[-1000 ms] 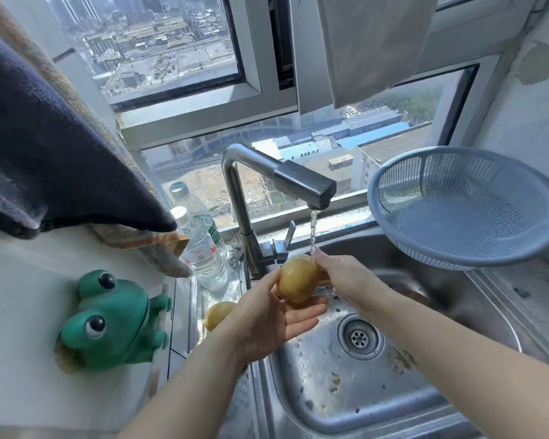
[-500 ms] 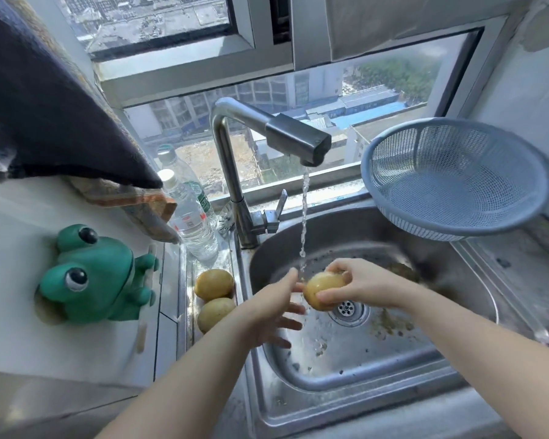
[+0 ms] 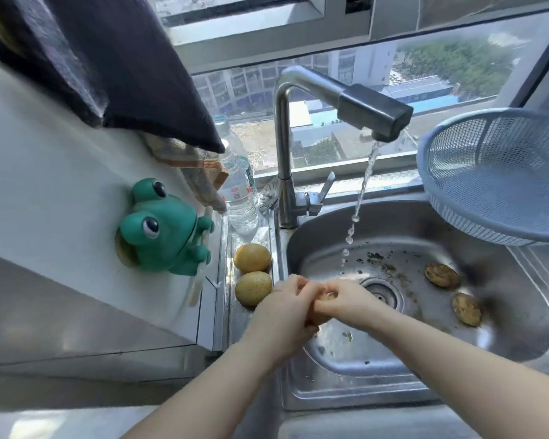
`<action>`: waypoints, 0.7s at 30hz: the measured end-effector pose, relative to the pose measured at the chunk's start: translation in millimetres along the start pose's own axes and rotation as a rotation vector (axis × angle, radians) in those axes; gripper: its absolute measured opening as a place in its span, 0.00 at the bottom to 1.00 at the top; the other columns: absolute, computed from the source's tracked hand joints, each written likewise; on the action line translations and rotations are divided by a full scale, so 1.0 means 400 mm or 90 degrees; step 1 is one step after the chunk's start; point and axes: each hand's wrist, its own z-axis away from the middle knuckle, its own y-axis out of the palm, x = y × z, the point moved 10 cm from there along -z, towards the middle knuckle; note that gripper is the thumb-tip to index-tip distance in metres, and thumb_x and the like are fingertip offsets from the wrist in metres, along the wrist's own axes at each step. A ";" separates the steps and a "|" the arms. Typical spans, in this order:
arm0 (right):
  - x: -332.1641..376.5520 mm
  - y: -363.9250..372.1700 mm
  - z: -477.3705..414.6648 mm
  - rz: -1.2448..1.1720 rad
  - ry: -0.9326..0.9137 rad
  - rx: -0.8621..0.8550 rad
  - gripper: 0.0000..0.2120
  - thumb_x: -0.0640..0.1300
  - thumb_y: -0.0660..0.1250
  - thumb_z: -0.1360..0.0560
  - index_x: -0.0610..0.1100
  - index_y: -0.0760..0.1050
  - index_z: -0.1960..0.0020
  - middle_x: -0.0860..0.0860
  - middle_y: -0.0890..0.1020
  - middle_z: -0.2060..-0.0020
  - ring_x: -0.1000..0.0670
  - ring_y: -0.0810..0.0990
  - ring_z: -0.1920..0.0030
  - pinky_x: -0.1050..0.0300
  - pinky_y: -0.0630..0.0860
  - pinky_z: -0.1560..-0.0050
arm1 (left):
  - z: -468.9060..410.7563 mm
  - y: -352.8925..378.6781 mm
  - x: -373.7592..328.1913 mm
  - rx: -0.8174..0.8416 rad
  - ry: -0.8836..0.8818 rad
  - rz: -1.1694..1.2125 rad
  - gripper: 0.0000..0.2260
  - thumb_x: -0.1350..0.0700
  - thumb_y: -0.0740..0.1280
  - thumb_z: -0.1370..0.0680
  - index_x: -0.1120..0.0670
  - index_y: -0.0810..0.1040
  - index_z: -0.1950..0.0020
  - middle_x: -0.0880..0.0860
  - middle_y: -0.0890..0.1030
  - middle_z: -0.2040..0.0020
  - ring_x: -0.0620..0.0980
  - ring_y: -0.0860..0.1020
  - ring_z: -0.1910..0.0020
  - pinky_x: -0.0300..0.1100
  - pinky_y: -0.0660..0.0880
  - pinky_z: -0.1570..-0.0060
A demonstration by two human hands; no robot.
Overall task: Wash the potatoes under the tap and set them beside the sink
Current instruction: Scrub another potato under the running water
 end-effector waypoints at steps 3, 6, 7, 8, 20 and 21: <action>0.025 0.040 -0.012 0.056 -0.031 0.024 0.21 0.52 0.72 0.35 0.35 0.80 0.53 0.39 0.82 0.60 0.45 0.78 0.60 0.50 0.75 0.57 | 0.046 0.015 0.070 0.021 -0.078 -0.067 0.24 0.55 0.66 0.26 0.47 0.64 0.32 0.51 0.66 0.39 0.55 0.71 0.42 0.47 0.72 0.50; 0.037 0.048 -0.021 0.102 -0.034 0.014 0.19 0.54 0.73 0.30 0.43 0.80 0.46 0.45 0.83 0.51 0.47 0.81 0.49 0.52 0.77 0.47 | 0.083 0.035 0.134 0.041 -0.169 -0.138 0.24 0.56 0.65 0.25 0.47 0.63 0.31 0.53 0.64 0.37 0.56 0.70 0.40 0.48 0.71 0.47; 0.032 0.050 -0.025 0.107 -0.027 0.014 0.19 0.54 0.72 0.30 0.45 0.79 0.43 0.48 0.83 0.51 0.50 0.81 0.48 0.55 0.77 0.47 | 0.089 0.041 0.148 0.042 -0.188 -0.158 0.24 0.57 0.65 0.24 0.48 0.62 0.31 0.53 0.64 0.37 0.56 0.69 0.39 0.48 0.71 0.45; 0.027 0.052 -0.028 0.107 -0.021 0.019 0.18 0.53 0.72 0.29 0.46 0.79 0.43 0.50 0.82 0.50 0.52 0.80 0.48 0.58 0.77 0.48 | 0.092 0.046 0.159 0.040 -0.204 -0.176 0.23 0.58 0.65 0.24 0.49 0.62 0.31 0.54 0.64 0.37 0.57 0.69 0.39 0.48 0.71 0.44; -0.113 -0.084 -0.012 0.100 0.070 -0.039 0.10 0.49 0.67 0.25 0.44 0.79 0.48 0.52 0.80 0.57 0.55 0.77 0.60 0.65 0.70 0.64 | -0.020 0.028 -0.006 -0.009 -0.042 -0.235 0.24 0.48 0.78 0.40 0.51 0.76 0.47 0.52 0.76 0.53 0.53 0.77 0.57 0.44 0.71 0.62; -0.139 -0.118 -0.011 0.127 0.090 -0.059 0.12 0.49 0.67 0.25 0.42 0.80 0.47 0.48 0.82 0.55 0.52 0.79 0.58 0.63 0.71 0.63 | -0.045 0.036 -0.045 -0.002 -0.012 -0.203 0.22 0.47 0.73 0.32 0.51 0.73 0.40 0.51 0.75 0.47 0.54 0.76 0.51 0.45 0.70 0.57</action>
